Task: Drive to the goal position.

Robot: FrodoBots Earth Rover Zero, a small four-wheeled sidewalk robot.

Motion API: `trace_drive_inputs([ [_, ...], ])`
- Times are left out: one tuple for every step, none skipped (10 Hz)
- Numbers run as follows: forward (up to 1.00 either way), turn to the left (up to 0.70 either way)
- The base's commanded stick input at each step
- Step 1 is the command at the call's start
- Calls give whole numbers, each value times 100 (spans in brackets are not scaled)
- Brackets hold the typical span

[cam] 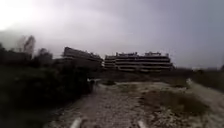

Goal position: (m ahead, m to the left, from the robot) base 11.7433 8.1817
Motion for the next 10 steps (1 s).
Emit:
trace_drive_inputs([
  [70, 0],
  [70, 0],
  [70, 0],
  [70, 0],
  [70, 0],
  [70, 0],
  [70, -22],
  [70, -31],
  [70, -19],
  [70, -6],
])
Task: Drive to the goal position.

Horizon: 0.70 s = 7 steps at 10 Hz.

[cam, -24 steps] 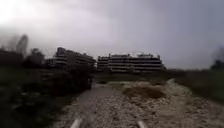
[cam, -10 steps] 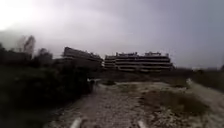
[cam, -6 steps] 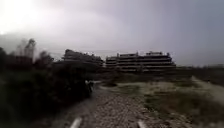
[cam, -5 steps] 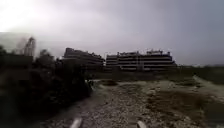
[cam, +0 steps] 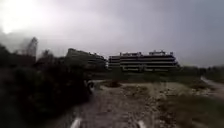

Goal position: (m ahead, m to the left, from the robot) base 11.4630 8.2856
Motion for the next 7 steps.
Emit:
trace_drive_inputs([
  [70, 0],
  [70, 0],
  [70, 0],
  [70, 0],
  [70, 0],
  [70, 0],
  [70, 0],
])
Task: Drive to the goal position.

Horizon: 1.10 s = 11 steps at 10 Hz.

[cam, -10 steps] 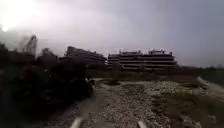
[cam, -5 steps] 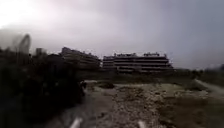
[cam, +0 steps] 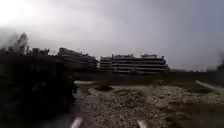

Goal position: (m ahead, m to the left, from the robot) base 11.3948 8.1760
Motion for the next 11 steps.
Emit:
trace_drive_inputs([
  [70, 0],
  [70, 0],
  [70, 0],
  [70, 0],
  [70, 0],
  [70, 0],
  [70, 0],
  [70, 0],
  [70, 0],
  [70, 9],
  [70, 35],
])
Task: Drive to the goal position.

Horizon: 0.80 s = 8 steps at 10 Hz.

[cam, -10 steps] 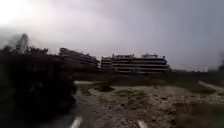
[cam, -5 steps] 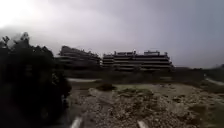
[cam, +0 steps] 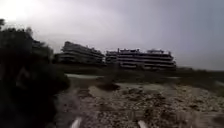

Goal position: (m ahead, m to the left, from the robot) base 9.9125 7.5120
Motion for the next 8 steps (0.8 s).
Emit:
trace_drive_inputs([
  [70, 35],
  [70, 13],
  [70, 0],
  [70, 0],
  [70, 0],
  [70, 0],
  [70, 10],
  [70, 24],
])
